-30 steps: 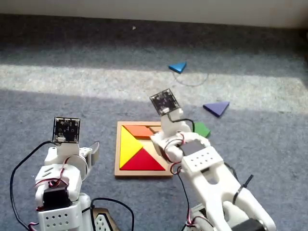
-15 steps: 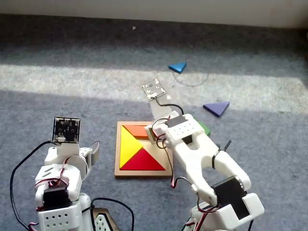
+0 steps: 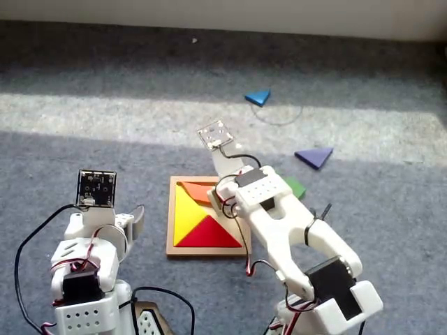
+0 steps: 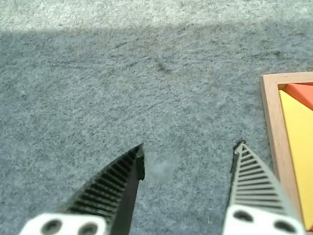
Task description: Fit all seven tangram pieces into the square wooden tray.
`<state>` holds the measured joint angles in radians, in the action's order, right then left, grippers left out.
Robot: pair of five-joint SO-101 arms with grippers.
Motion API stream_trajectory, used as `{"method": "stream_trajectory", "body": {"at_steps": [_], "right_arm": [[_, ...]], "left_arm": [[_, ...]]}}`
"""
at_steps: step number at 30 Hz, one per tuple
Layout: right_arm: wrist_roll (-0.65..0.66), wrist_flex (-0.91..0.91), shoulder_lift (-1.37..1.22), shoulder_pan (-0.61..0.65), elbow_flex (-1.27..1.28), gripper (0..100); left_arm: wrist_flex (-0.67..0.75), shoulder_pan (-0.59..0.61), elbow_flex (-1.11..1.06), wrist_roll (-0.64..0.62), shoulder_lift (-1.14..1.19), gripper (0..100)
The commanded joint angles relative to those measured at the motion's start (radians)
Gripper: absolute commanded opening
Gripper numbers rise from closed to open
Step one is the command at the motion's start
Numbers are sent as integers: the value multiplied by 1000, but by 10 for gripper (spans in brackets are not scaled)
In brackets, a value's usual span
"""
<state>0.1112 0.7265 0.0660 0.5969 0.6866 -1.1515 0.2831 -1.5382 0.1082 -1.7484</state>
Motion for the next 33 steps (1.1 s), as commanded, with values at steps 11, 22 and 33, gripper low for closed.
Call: {"method": "stream_trajectory", "body": {"at_steps": [11, 22, 33], "right_arm": [[9, 136, 16, 24, -41, 87], [63, 148, 217, 196, -4, 59], [58, 148, 236, 94, 19, 174]], "left_arm": [[11, 5, 10, -3, -12, 291], [11, 5, 10, -3, -12, 291], [11, 5, 10, -3, -12, 291]]}}
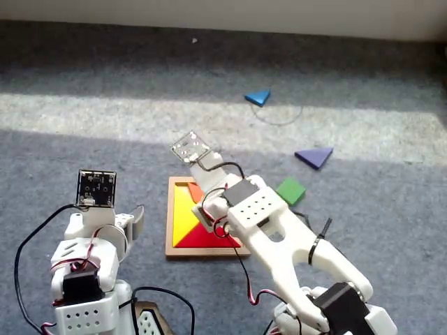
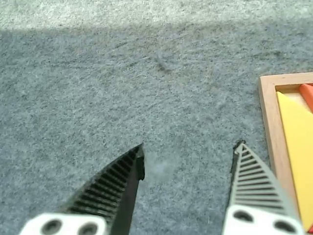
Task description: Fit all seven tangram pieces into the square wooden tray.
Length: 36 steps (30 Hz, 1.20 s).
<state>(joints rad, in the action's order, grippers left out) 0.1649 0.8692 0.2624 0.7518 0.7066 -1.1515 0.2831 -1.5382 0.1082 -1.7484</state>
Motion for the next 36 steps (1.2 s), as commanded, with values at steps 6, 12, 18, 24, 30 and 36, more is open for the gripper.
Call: {"method": "stream_trajectory", "body": {"at_steps": [6, 12, 18, 24, 30, 36], "right_arm": [[5, 5, -21, -79, -4, 180], [11, 44, -170, -79, -16, 180], [11, 114, -200, -88, -96, 180], [12, 113, -231, -90, -104, 52], [60, 116, -162, -90, -101, 23], [66, 101, 54, -91, -42, 23]], "left_arm": [[11, 5, 10, -3, -12, 291], [11, 5, 10, -3, -12, 291], [11, 5, 10, -3, -12, 291], [11, 5, 10, -3, -12, 291], [11, 5, 10, -3, -12, 291], [11, 5, 10, -3, -12, 291]]}}
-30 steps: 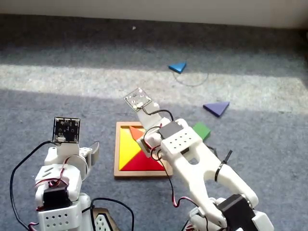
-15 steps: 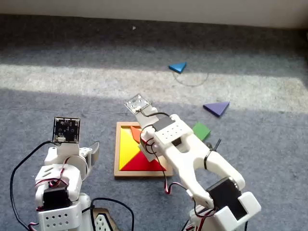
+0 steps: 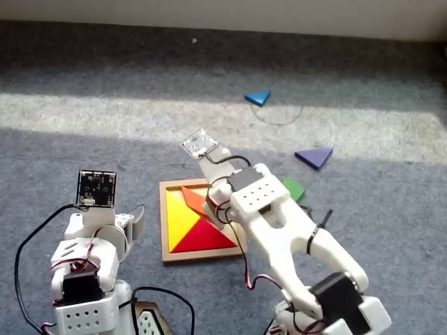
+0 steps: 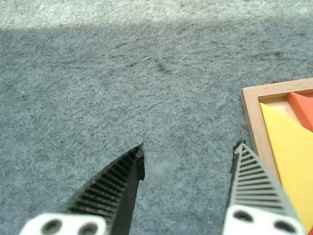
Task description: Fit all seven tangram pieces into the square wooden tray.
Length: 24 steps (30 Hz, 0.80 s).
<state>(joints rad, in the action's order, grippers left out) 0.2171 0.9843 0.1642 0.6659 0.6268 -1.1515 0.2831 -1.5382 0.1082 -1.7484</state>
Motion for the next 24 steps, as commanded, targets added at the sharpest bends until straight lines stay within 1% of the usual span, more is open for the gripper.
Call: {"method": "stream_trajectory", "body": {"at_steps": [1, 5, 8, 18, 24], "right_arm": [[15, -36, 182, -5, 65, 23], [25, -127, 260, -4, 171, 23], [84, -145, 274, 1, 208, 23], [86, -150, 222, -7, 216, 23], [86, -268, 217, -48, 222, 23]], "left_arm": [[11, 5, 10, -3, -12, 291], [11, 5, 10, -3, -12, 291], [11, 5, 10, -3, -12, 291], [11, 5, 10, -3, -12, 291], [11, 5, 10, -3, -12, 291]]}}
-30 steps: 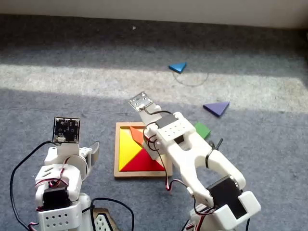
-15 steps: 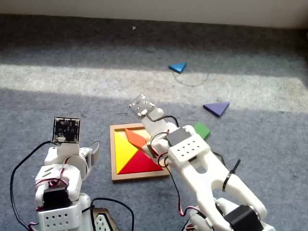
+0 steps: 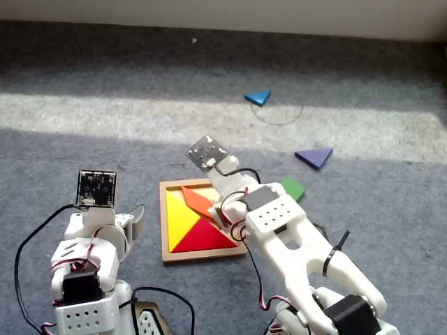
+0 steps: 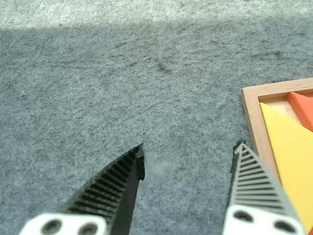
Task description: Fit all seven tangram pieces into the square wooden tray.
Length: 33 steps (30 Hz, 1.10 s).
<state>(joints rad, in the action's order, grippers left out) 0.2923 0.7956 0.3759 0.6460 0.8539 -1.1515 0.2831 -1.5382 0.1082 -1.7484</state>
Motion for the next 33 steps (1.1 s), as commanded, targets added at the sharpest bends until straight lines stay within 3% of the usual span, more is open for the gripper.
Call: {"method": "stream_trajectory", "body": {"at_steps": [1, 10, 20, 29, 33], "right_arm": [[11, -88, 5, -27, -4, 23], [14, -90, -79, 110, 21, 23], [15, -38, -120, 110, 12, 23], [15, 8, 90, 108, -4, 23], [17, -97, 140, 108, 68, 23]], "left_arm": [[11, 5, 10, -3, -12, 291], [11, 5, 10, -3, -12, 291], [11, 5, 10, -3, -12, 291], [11, 5, 10, -3, -12, 291], [11, 5, 10, -3, -12, 292]]}}
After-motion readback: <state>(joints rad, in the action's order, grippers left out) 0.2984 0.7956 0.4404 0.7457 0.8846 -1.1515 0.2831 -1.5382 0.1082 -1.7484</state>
